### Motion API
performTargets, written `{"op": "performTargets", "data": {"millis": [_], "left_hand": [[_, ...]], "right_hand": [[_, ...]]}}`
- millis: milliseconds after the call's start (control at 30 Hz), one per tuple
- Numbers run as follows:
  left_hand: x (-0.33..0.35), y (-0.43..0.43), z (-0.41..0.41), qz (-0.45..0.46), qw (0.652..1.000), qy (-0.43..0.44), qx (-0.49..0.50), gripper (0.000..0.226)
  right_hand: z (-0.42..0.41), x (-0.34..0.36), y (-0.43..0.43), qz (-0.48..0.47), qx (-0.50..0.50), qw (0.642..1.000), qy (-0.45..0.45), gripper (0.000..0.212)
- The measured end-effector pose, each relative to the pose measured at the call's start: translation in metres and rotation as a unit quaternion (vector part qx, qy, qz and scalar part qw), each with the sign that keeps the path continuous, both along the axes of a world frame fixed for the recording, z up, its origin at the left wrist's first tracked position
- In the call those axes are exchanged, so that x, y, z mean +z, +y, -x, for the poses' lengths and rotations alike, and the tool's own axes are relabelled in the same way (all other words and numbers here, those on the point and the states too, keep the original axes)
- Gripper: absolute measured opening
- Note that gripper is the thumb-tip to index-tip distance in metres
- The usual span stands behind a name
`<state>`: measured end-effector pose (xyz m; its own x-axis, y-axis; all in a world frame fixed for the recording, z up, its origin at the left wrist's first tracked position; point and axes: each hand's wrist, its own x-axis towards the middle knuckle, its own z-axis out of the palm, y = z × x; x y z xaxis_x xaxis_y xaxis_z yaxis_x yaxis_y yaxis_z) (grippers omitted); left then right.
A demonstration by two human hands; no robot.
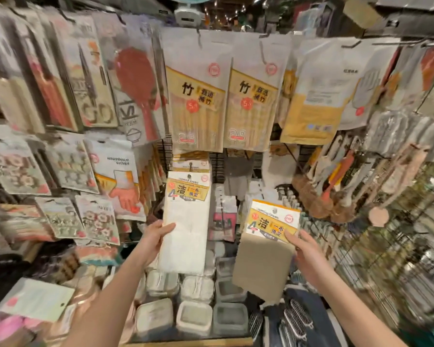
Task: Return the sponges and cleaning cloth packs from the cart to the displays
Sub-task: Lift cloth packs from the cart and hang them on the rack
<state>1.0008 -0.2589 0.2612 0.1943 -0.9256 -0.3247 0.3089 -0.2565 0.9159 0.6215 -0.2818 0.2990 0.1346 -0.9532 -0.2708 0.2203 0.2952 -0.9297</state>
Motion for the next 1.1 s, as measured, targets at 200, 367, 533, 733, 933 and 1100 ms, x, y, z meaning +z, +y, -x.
{"op": "performTargets", "data": {"millis": [200,367,533,733,933,1100], "left_hand": [[-0.005,-0.021,0.005,-0.006,0.999,-0.010,0.047,0.025],[0.005,-0.043,0.016,-0.041,0.994,-0.048,0.092,0.025],[-0.005,-0.083,0.014,-0.080,0.985,-0.072,0.133,0.028],[0.003,-0.091,0.038,-0.062,0.961,-0.149,0.226,0.005],[0.022,-0.088,0.042,-0.010,0.979,-0.078,0.187,0.019],[0.038,-0.077,0.056,0.018,0.991,-0.081,0.105,0.008]], "right_hand": [[0.005,-0.002,-0.013,0.027,0.043,0.998,0.023,0.037],[0.005,0.006,-0.037,0.050,0.063,0.996,0.031,0.037],[-0.007,0.025,-0.062,0.065,0.094,0.993,0.030,0.042],[-0.034,0.042,-0.089,0.097,0.102,0.990,0.017,0.038],[-0.049,0.034,-0.108,0.084,0.063,0.994,0.022,0.029],[-0.052,0.016,-0.107,0.104,0.043,0.993,0.032,0.026]]}}
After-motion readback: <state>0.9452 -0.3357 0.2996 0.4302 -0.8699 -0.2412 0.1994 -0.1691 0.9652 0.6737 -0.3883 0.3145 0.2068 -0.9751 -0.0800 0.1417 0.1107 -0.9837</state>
